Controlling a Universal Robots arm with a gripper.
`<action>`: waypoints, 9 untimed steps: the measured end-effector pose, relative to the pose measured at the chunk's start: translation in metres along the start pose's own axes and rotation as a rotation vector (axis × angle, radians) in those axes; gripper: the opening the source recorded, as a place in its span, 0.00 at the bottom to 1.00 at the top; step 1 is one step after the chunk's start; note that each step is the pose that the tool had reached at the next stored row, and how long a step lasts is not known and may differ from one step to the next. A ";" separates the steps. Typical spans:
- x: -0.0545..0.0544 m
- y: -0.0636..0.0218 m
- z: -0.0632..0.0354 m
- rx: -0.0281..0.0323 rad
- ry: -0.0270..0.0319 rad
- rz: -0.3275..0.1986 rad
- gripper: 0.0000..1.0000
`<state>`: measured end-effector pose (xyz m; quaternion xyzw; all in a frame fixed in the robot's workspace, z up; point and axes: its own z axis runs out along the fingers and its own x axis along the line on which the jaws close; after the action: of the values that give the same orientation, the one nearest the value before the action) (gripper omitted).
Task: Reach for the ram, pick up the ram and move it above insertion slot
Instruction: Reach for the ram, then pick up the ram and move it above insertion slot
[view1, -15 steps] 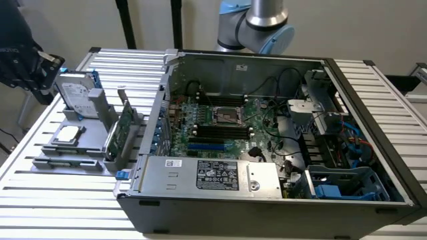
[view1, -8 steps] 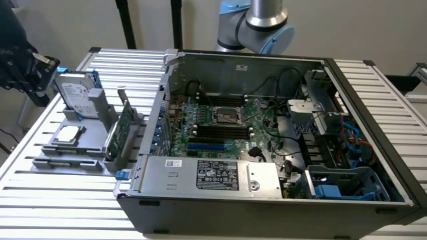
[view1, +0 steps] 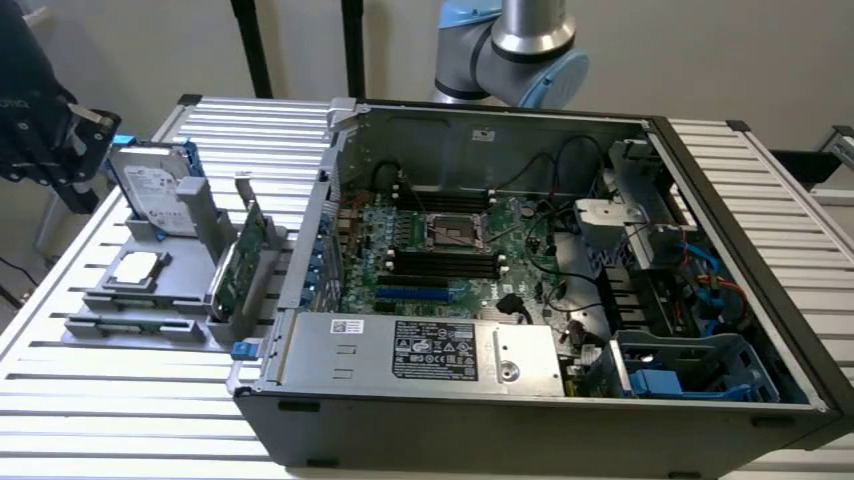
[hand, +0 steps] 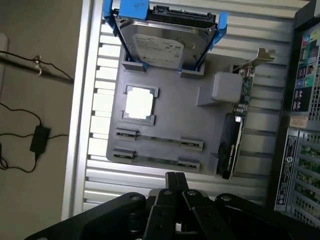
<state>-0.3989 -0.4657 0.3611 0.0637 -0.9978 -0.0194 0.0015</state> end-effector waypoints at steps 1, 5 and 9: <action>0.000 0.0000 0.0000 0.0000 0.0006 -0.018 0.11; 0.000 0.0000 0.0000 0.0000 0.0034 -0.090 0.11; 0.000 0.0000 0.0000 0.0000 0.0063 -0.163 0.11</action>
<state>-0.3989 -0.4657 0.3610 0.1450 -0.9892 -0.0193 0.0031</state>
